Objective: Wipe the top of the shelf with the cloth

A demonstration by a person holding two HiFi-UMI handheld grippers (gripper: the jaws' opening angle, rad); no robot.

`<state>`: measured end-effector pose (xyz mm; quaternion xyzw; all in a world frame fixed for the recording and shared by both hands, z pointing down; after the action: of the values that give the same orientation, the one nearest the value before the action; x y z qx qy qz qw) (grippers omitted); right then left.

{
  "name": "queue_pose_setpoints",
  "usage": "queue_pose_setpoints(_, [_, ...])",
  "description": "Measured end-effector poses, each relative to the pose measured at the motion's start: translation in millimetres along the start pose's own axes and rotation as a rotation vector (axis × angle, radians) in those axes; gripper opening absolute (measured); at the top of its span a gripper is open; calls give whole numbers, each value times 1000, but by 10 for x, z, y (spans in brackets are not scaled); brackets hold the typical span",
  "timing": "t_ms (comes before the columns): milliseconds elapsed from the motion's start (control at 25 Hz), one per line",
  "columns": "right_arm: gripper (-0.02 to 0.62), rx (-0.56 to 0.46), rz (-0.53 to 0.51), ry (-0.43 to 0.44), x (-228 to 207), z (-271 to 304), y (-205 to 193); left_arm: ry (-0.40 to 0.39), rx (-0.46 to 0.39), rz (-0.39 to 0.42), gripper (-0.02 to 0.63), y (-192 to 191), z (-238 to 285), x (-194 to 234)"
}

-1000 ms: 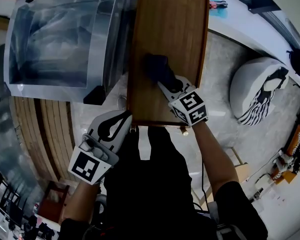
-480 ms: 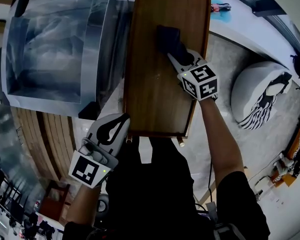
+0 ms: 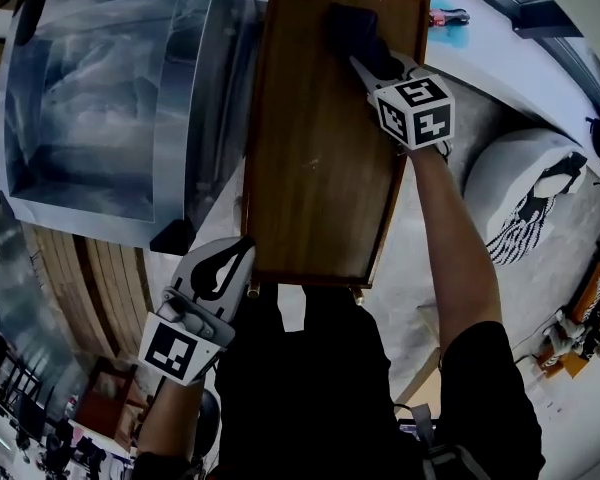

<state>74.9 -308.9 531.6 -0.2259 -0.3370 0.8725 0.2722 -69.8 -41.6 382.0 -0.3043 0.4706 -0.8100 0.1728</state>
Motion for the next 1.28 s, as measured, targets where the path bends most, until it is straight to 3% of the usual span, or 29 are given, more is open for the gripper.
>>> queue_pose_setpoints(600, [61, 35, -26, -84, -519, 465, 344, 50, 23, -29, 26, -147, -89, 105])
queue_pose_setpoints(1280, [61, 77, -53, -36, -73, 278, -24, -17, 18, -17, 26, -167, -76, 5])
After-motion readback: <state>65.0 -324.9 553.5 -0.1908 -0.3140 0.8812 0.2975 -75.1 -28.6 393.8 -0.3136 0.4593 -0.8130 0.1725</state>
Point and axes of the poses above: the fingertips, and each gripper's own axes: z forward along the fingers, x to its left, y out of its top, the point moved 1 cm from there along -z, backward along the fingers, and after that the axes turned 8 degrees about z, right-handed, at the moved point
